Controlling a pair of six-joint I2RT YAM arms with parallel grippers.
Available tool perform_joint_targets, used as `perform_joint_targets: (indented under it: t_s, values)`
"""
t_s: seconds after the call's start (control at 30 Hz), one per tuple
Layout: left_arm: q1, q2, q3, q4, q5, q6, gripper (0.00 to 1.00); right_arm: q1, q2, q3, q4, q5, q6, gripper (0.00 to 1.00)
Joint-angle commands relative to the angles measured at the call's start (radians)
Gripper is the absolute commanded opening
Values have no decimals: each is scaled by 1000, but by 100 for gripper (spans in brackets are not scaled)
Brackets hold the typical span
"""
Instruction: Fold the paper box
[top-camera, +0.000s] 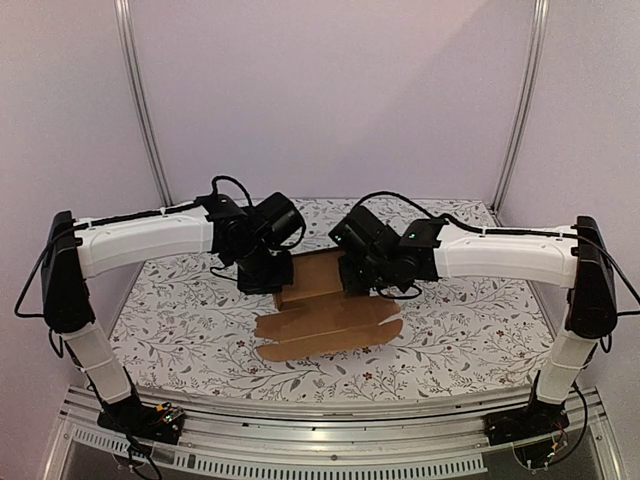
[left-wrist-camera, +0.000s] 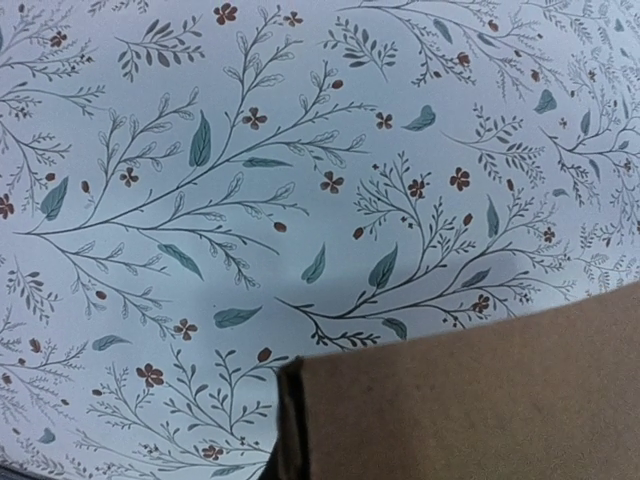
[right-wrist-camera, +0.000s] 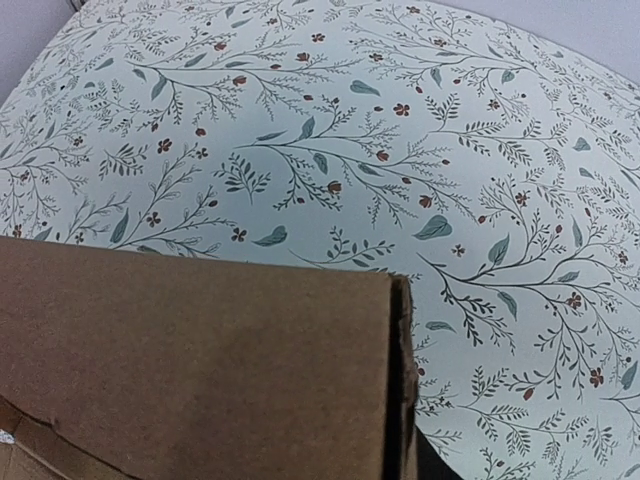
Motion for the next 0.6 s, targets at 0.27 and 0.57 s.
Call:
perform_joint_targets:
  t_s: [0.27, 0.57]
  values:
    - [-30, -23, -157, 317, -110, 137, 0, 13, -158, -177, 130, -106, -16, 49]
    - [-34, -6, -249, 514, -189, 234, 0, 8, -320, -326, 154, -261, -113, 59]
